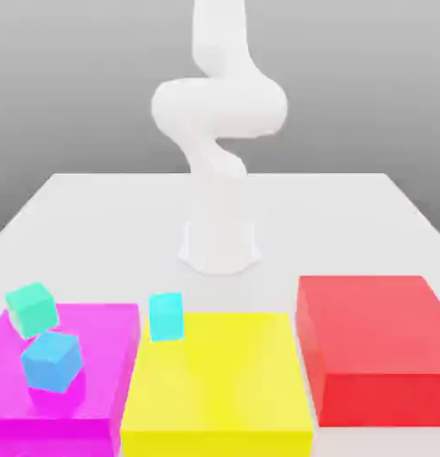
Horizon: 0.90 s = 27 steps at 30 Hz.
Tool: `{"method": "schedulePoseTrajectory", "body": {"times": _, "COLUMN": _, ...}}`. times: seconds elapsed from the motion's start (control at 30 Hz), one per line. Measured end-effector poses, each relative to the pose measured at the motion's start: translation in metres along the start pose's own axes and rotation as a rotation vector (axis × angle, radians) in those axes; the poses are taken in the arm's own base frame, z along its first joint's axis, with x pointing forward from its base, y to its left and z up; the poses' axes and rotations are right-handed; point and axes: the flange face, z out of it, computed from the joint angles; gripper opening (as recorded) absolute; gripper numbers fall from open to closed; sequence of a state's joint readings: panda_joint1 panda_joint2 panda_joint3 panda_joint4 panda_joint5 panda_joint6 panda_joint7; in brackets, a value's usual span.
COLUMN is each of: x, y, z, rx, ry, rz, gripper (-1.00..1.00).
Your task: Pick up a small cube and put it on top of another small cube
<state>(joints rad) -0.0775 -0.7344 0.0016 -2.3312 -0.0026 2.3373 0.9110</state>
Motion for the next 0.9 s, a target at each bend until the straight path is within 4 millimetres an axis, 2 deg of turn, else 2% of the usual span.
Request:
{"method": "schedulePoseTrajectory", "body": {"times": 0.1, "x": 0.023, "y": 0.032, "z": 0.052, "rx": -0.098, "ry": 0.012, "rz": 0.208, "gripper": 0.00}}
{"method": "schedulePoseTrajectory", "body": {"times": 0.23, "x": 0.049, "y": 0.087, "z": 0.111, "rx": -0.217, "ry": 0.038, "rz": 0.480, "gripper": 0.00}}
{"method": "schedulePoseTrajectory", "body": {"times": 0.47, "x": 0.077, "y": 0.209, "z": 0.190, "rx": -0.409, "ry": 0.114, "rz": 0.964, "gripper": 0.00}}
{"method": "schedulePoseTrajectory", "body": {"times": 0.67, "x": 0.075, "y": 0.328, "z": 0.233, "rx": -0.559, "ry": 0.205, "rz": 1.387, "gripper": 0.00}}
{"method": "schedulePoseTrajectory", "body": {"times": 0.8, "x": 0.058, "y": 0.407, "z": 0.249, "rx": -0.654, "ry": 0.277, "rz": 1.670, "gripper": 0.00}}
{"method": "schedulePoseTrajectory", "body": {"times": 0.9, "x": 0.039, "y": 0.471, "z": 0.252, "rx": -0.723, "ry": 0.349, "rz": 1.901, "gripper": 0.00}}
